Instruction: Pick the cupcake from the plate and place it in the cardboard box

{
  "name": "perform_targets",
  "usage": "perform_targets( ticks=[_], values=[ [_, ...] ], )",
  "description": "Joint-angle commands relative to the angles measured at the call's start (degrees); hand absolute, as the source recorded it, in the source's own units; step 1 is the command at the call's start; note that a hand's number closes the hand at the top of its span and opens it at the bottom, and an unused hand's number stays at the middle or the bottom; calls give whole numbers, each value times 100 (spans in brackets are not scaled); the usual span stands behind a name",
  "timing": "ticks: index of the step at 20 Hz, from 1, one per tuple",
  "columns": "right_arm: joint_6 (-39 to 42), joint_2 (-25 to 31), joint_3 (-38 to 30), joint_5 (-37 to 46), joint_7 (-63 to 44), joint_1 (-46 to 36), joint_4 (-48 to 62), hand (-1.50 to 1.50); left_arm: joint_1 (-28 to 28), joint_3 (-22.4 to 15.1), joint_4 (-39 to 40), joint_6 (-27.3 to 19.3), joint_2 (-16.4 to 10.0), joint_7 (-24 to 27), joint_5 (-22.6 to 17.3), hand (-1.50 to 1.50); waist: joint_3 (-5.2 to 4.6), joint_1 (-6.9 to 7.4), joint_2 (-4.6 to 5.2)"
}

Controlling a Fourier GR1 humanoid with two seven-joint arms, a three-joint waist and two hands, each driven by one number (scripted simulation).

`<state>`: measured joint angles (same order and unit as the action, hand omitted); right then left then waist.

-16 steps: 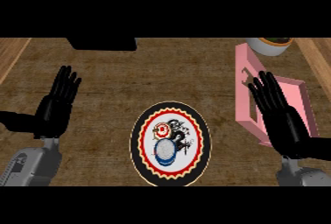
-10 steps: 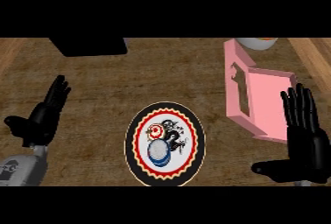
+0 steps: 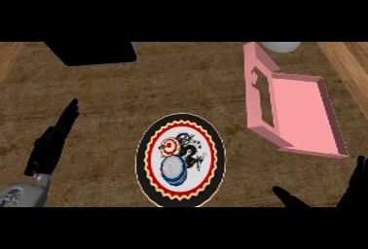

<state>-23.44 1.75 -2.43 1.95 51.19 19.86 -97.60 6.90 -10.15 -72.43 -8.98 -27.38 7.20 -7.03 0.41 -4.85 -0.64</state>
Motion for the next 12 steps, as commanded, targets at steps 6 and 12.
perform_targets(
  ticks=[6,12],
  values=[
    [-2380,-172,1836,2111,658,2394,-237,-150,32,-201,-119,-21,-83,-174,319,0,-58,248,45],
    [-3650,-174,3647,3723,-593,3261,-370,-150,111,-318,-305,-34,81,-356,400,0,-61,416,95]
  ],
)
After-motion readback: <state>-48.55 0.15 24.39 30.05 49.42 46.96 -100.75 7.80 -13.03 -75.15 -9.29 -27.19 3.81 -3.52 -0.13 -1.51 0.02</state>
